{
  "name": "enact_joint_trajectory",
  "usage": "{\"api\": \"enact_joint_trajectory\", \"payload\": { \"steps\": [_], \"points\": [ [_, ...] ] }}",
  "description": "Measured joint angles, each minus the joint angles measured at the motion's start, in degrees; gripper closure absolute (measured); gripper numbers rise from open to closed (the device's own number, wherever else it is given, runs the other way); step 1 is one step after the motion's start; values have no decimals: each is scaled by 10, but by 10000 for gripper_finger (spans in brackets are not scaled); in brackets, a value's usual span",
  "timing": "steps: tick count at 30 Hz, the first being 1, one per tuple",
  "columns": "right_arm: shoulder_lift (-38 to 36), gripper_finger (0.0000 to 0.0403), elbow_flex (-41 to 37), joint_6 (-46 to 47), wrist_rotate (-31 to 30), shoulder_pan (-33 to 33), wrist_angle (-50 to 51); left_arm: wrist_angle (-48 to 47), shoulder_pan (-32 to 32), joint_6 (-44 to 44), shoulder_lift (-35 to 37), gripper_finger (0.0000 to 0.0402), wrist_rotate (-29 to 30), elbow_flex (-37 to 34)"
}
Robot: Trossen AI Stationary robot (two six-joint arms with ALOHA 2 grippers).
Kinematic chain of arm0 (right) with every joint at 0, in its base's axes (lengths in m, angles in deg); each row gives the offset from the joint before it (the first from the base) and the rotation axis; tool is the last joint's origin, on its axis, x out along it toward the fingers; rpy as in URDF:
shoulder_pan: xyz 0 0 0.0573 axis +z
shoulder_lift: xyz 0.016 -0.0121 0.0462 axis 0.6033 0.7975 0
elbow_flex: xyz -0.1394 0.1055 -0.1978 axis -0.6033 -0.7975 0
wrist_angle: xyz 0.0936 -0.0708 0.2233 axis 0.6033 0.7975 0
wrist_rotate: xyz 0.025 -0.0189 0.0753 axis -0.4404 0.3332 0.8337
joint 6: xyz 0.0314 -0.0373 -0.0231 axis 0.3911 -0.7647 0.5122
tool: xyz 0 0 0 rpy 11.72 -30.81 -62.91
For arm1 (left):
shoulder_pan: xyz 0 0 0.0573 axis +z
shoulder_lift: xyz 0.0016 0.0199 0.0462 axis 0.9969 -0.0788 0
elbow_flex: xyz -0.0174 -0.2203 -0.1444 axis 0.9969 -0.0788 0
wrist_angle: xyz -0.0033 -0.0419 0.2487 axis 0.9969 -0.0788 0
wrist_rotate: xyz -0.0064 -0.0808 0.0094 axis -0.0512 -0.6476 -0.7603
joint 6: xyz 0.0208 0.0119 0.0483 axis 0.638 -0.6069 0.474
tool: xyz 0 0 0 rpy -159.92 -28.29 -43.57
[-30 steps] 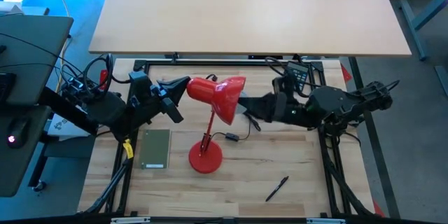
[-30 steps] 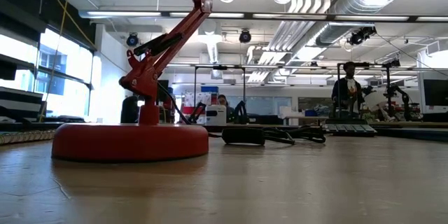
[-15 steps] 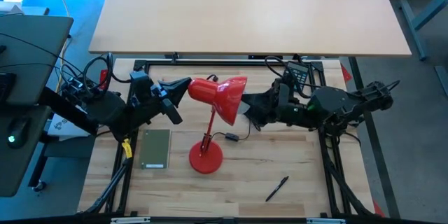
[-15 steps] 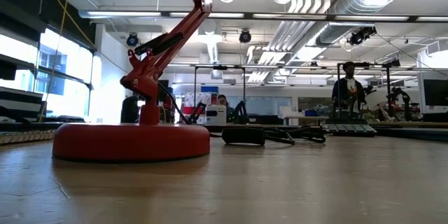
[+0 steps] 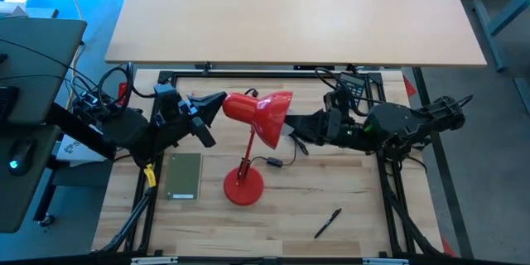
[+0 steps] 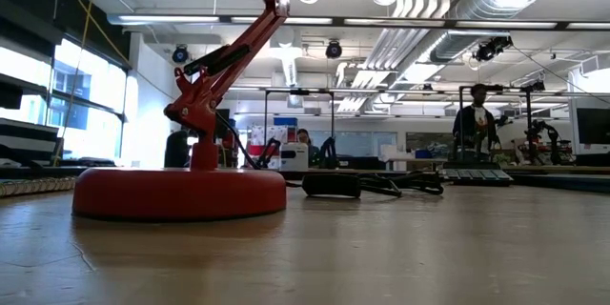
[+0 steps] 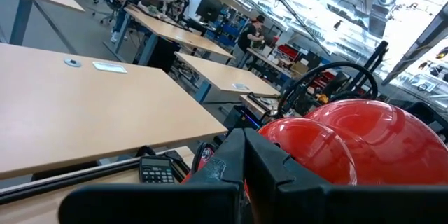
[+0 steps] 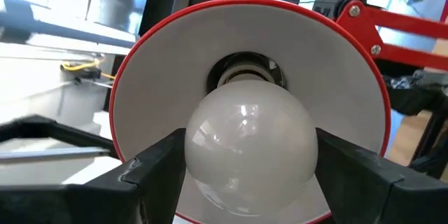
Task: Screw lightbulb
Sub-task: Insert the white lightbulb into the red lamp
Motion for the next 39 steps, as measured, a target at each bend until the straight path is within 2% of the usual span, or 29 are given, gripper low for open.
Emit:
{"api": "enact_joint_trajectory", "payload": {
  "steps": [9,30,39],
  "points": [
    [0,129,0,37,-3,0,-1,-1,0,-1,0,402,0,0],
    [0,128,0,15,9,-1,0,-1,0,-1,0,402,0,0],
    [1,85,1,16,36,-6,2,0,0,-1,-2,402,-7,0]
  ]
}}
